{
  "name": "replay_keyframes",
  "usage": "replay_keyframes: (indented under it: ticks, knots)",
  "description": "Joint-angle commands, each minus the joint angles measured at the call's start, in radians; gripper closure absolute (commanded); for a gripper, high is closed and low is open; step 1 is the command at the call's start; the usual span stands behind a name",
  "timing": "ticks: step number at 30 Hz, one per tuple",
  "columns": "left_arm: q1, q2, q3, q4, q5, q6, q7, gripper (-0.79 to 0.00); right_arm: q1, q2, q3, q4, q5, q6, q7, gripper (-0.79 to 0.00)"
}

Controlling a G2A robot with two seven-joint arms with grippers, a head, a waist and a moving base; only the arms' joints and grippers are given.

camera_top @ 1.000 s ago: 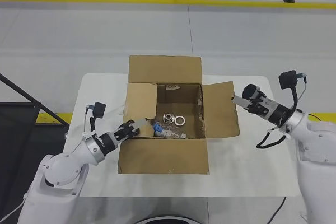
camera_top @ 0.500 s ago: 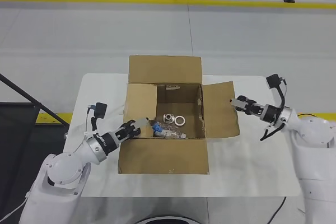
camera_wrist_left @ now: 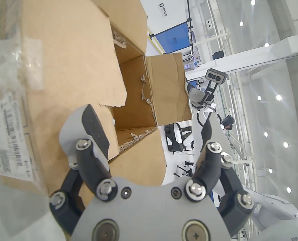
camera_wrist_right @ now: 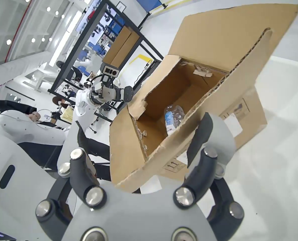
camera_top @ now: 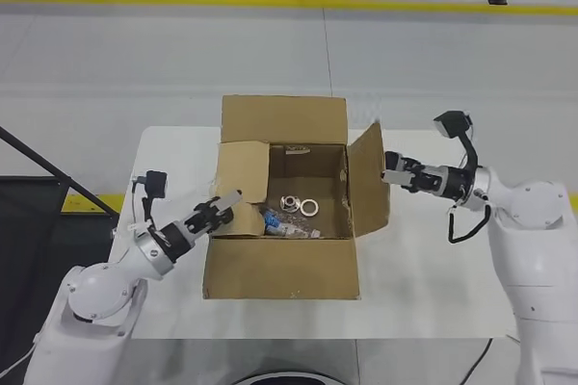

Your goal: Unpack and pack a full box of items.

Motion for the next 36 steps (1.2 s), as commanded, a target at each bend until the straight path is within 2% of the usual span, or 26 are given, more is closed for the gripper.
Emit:
replay_keyframes:
  ticks: [1,5,8,13,17,21,24,36]
  knots:
    - [0.007,0.002,-0.035,-0.008,-0.036,-0.004,-0.004,-0.785,0.027,-0.006,-0.044,0.001,-0.005,-0.003,-0.008,-0.785]
    - [0.026,0.010,-0.135,-0.009,-0.103,-0.001,-0.039,-0.785,0.085,-0.022,-0.133,0.013,-0.030,-0.012,-0.033,-0.785]
    - [0.059,0.021,-0.216,0.008,-0.097,-0.024,-0.122,-0.785,0.124,-0.034,-0.192,0.033,-0.044,-0.028,-0.054,-0.785]
    - [0.122,0.042,-0.321,0.055,-0.110,-0.060,-0.334,-0.785,0.173,-0.052,-0.269,0.080,-0.051,-0.063,-0.083,-0.785]
    - [0.163,0.054,-0.362,0.077,-0.137,-0.080,-0.471,-0.785,0.203,-0.065,-0.321,0.122,-0.058,-0.077,-0.095,-0.785]
    - [0.187,0.063,-0.363,0.085,-0.163,-0.101,-0.575,-0.785,0.224,-0.076,-0.366,0.160,-0.079,-0.084,-0.114,-0.785]
    - [0.201,0.068,-0.346,0.085,-0.169,-0.120,-0.610,-0.785,0.234,-0.083,-0.393,0.185,-0.093,-0.087,-0.125,-0.785]
    - [0.193,0.077,-0.241,0.072,-0.233,-0.125,-0.620,-0.785,0.238,-0.098,-0.450,0.233,-0.125,-0.093,-0.170,-0.785]
